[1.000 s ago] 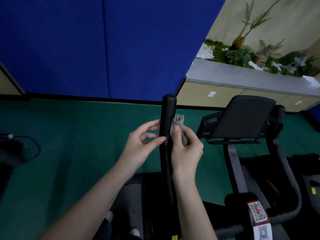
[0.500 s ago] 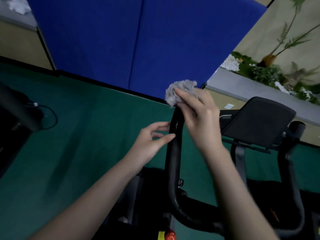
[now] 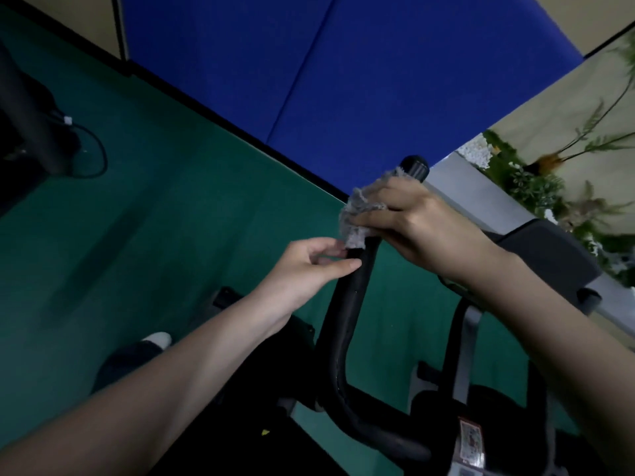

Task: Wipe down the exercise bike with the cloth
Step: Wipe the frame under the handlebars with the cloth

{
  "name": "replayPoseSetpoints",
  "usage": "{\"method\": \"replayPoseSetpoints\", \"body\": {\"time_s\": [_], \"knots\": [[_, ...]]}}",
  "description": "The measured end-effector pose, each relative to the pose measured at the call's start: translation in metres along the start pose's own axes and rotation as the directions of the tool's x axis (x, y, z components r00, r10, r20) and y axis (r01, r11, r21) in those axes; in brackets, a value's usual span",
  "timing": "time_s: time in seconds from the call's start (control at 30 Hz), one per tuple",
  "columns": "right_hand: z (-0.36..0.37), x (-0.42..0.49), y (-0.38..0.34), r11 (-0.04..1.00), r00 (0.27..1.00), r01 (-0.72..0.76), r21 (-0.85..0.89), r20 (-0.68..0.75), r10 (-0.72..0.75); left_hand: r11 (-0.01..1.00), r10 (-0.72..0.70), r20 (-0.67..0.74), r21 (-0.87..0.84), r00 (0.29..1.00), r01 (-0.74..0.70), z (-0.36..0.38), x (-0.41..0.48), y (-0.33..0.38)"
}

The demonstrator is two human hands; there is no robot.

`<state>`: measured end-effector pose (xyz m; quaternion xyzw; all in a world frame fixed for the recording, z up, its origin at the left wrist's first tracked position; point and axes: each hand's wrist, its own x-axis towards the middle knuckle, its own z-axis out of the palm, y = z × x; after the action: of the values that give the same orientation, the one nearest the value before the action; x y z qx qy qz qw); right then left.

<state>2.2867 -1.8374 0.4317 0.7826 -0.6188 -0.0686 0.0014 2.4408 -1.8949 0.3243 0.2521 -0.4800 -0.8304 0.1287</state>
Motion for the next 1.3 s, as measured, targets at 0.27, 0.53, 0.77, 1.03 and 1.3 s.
{"method": "replayPoseSetpoints", "body": {"time_s": [0.27, 0.53, 0.77, 1.03, 1.3], "knots": [[0.010, -0.009, -0.007, 1.000, 0.998, -0.031, -0.002, -0.051, 0.031, 0.994, -0.034, -0.063, -0.103, 0.997, 0.027, 0.005, -0.003, -0.008], [-0.007, 0.011, 0.005, 0.995, 0.998, 0.013, -0.104, 0.070, -0.006, 0.993, -0.039, -0.083, -0.119, 0.996, 0.029, 0.005, 0.003, -0.008], [-0.035, 0.065, 0.034, 0.982, 0.906, -0.170, -0.082, 0.380, 0.189, 0.991, -0.059, -0.073, -0.127, 0.996, 0.050, 0.006, 0.005, -0.011], [-0.030, 0.097, 0.022, 0.960, 0.626, -0.265, -0.090, 0.741, 0.243, 0.988, -0.076, -0.047, -0.136, 0.996, 0.069, 0.004, 0.004, -0.004], [-0.038, 0.113, 0.036, 0.927, 0.467, -0.363, -0.095, 0.842, 0.269, 0.988, -0.089, -0.042, -0.128, 0.995, 0.083, 0.002, 0.005, 0.000]]}}
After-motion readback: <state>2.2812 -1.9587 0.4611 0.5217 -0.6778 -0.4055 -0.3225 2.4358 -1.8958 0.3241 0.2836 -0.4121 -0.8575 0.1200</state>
